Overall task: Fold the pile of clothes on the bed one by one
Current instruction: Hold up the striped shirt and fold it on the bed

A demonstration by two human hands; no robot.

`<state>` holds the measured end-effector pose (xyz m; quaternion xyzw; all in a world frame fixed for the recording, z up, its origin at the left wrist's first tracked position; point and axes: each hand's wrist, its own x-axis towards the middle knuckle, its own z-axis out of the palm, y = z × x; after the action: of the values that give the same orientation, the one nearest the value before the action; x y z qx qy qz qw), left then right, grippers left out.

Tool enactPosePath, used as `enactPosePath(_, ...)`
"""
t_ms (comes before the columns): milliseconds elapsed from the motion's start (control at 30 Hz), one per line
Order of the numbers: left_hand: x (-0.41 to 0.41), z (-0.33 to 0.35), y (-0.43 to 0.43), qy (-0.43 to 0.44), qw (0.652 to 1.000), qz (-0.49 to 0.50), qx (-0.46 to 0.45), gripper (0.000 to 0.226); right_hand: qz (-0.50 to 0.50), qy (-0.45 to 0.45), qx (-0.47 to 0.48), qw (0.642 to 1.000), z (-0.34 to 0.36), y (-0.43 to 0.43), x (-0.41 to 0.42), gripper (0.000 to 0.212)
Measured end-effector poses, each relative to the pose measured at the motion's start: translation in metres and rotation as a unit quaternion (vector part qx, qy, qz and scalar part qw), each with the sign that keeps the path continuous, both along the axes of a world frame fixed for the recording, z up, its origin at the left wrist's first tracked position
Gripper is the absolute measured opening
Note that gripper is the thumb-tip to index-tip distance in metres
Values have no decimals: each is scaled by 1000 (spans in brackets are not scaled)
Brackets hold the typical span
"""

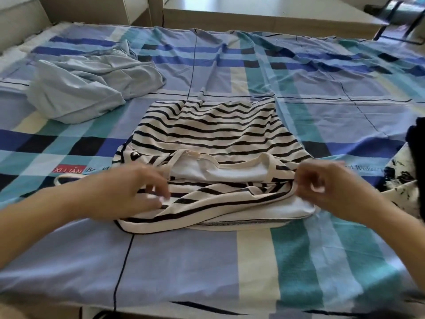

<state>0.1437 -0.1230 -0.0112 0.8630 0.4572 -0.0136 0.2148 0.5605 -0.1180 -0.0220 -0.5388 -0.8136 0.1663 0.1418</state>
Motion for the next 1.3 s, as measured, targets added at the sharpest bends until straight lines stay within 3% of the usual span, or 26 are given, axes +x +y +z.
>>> enactPosePath(67, 4, -14, 15, -17, 992, 30, 121, 43, -38, 7, 53, 998, -4, 17, -15, 44)
enactPosePath(133, 10, -24, 25, 15, 985, 45, 168, 71, -30, -93, 0, 995, -17, 31, -27, 80)
enactPosePath(200, 25, -25, 21, -7, 981, 9, 195, 72, -20, -138, -8, 990, -30, 38, -36, 92)
enactPosePath(267, 48, -29, 9, -38, 977, -60, 201, 59, -33, -123, 58, 990, -34, 42, -39, 87)
enactPosePath(333, 71, -40, -3, -36, 982, -89, 163, 55, -8, -110, 126, 986, -28, 39, -43, 68)
enactPosePath(367, 78, -48, -7, -19, 984, -91, 152, 53, 29, -103, 127, 986, -25, 38, -43, 55)
enactPosePath(467, 83, -69, -10, 3, 983, -92, 157, 37, 116, -122, 4, 986, -26, 25, -42, 36)
enactPosePath(600, 86, -71, -7, -55, 985, -85, 137, 14, 116, -154, -92, 977, -34, 13, -23, 73)
enactPosePath(667, 87, -69, -5, -77, 988, -68, 115, 6, 86, -159, -32, 983, -37, 14, -16, 62)
enactPosePath(767, 88, -65, -4, -88, 990, -75, 86, 7, 8, -184, 98, 978, -43, 16, -13, 26)
enactPosePath(867, 87, -64, -1, -80, 991, -89, 67, 4, -31, -59, 149, 987, -45, 14, -12, 7)
enactPosePath(967, 85, -59, 1, -54, 992, -101, 45, 6, -48, 153, 127, 979, -38, 8, -6, 18)
enactPosePath(1033, 83, -56, 2, -36, 993, -107, 25, 11, -15, 220, 100, 970, -31, 3, -2, 26)
enactPosePath(1100, 83, -52, 4, -14, 994, -109, 0, 16, 32, 156, 90, 983, -27, -1, 4, 33)
enactPosePath(1167, 84, -47, 7, -1, 994, -110, -23, 21, 45, -29, 72, 996, -27, 2, 13, 36)
enactPosePath(1233, 83, -36, 8, 21, 991, -119, -53, 19, 7, -216, 1, 976, -25, 4, 22, 24)
enactPosePath(1267, 80, -29, 9, 29, 990, -121, -72, 15, -12, -247, -48, 968, -21, 3, 27, 25)
enactPosePath(1300, 76, -23, 13, 23, 989, -116, -86, 12, -10, -212, -92, 973, -17, 3, 32, 26)
